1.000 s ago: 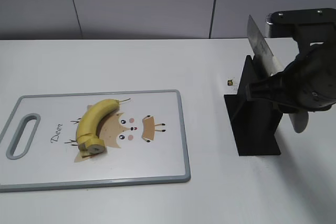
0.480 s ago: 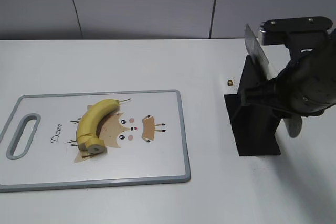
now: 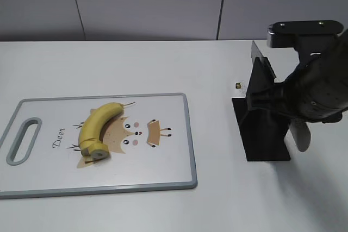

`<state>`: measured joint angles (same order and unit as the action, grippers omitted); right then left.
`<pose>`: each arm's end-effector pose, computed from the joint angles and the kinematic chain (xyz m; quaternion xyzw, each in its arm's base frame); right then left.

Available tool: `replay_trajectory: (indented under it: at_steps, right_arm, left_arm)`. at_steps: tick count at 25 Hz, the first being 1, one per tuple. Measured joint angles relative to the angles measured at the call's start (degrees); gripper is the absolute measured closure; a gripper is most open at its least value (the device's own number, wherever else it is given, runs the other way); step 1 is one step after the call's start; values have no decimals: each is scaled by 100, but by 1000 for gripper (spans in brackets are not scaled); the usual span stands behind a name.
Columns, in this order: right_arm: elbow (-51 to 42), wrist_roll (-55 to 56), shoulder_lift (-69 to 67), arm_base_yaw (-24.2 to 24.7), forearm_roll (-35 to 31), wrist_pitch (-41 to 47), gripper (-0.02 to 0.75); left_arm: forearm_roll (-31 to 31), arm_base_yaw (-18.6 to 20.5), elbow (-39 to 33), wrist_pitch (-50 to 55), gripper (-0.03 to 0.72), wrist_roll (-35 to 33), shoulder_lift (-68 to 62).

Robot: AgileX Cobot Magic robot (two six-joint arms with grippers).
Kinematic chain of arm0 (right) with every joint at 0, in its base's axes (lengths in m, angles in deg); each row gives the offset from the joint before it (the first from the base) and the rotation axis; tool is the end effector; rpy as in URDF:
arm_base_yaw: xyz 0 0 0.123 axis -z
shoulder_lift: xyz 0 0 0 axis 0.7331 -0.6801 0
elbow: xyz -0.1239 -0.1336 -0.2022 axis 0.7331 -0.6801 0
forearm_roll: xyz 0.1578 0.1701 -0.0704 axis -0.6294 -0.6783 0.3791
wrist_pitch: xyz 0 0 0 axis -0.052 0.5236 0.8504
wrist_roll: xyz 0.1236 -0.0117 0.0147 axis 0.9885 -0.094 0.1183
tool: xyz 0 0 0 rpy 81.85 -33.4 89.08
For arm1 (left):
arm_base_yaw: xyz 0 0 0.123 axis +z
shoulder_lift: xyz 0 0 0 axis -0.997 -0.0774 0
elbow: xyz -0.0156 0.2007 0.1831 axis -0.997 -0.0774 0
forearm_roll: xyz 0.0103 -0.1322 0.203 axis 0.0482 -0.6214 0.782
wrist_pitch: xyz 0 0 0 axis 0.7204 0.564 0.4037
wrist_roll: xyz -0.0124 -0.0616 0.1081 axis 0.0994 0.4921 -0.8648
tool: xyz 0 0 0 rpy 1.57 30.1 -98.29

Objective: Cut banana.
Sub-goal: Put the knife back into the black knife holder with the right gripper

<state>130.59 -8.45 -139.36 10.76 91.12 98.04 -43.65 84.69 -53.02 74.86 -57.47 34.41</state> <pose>0.2378 0.1349 0.1787 0.0302 0.9721 0.0131 0.2322 0.0292 -0.0068 0.2483 0.0581 0.8628 -0.0033 0.5021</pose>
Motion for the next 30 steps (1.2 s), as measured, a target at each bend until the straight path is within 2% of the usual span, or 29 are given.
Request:
replay_trajectory:
  at_steps: [4, 7, 10, 13, 16, 20, 22, 30]
  right_arm:
    - [0, -11, 44, 0, -6, -11, 176]
    - [6, -16, 248, 0, -26, -11, 97]
    - [73, -153, 609, 0, -64, -11, 80]
    - [131, -792, 1167, 0, -360, -12, 81]
    - [142, -2077, 1805, 0, -1149, 113, 83]
    - [66, -4338, 2675, 0, -2487, 716, 96]
    - [-63, -5012, 3083, 0, -2826, 1038, 106]
    - [-894, -5631, 4933, 0, -2952, 1481, 140]
  left_arm:
    - [2, 0, 0, 0, 136, 0, 0]
    - [2, 0, 0, 0, 136, 0, 0]
    - [6, 0, 0, 0, 136, 0, 0]
    - [6, 0, 0, 0, 136, 0, 0]
    - [6, 0, 0, 0, 136, 0, 0]
    - [6, 0, 0, 0, 137, 0, 0]
    - [6, 0, 0, 0, 137, 0, 0]
    - [6, 0, 0, -4, 137, 0, 0]
